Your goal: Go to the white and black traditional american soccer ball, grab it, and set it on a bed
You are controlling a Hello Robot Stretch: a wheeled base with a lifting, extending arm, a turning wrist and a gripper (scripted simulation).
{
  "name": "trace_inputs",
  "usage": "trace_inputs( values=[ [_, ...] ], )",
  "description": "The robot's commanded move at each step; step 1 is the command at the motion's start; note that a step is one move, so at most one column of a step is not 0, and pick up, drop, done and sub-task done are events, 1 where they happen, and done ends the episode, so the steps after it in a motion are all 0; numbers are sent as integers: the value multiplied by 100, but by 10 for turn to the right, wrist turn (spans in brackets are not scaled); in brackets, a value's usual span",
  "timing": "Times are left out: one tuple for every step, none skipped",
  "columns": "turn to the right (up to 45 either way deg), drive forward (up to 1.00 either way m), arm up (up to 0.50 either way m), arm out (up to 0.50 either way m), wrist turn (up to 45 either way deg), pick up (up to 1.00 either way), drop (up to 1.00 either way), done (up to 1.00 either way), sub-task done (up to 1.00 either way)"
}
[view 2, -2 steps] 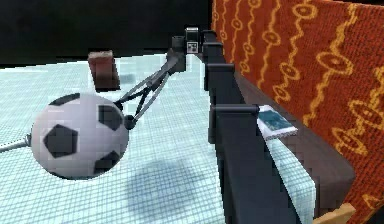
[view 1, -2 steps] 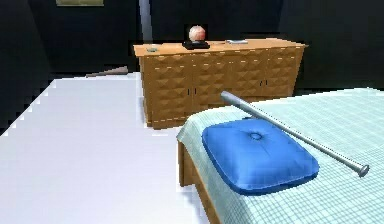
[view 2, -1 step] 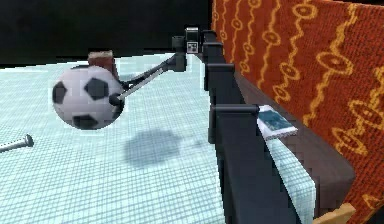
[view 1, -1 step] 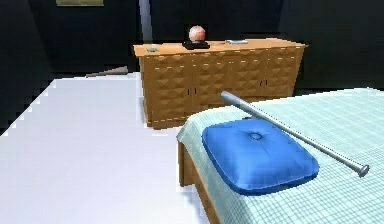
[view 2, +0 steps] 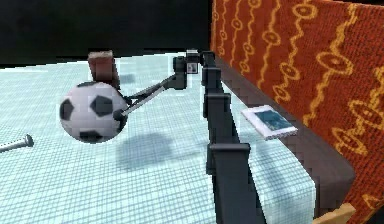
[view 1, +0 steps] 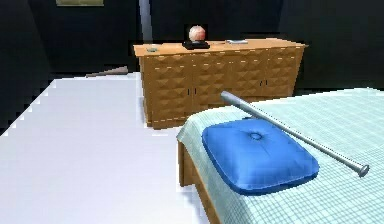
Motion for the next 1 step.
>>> trace_inputs(
  values=[
    [0,0,-32,0,0,0,0,0,0]
  ],
)
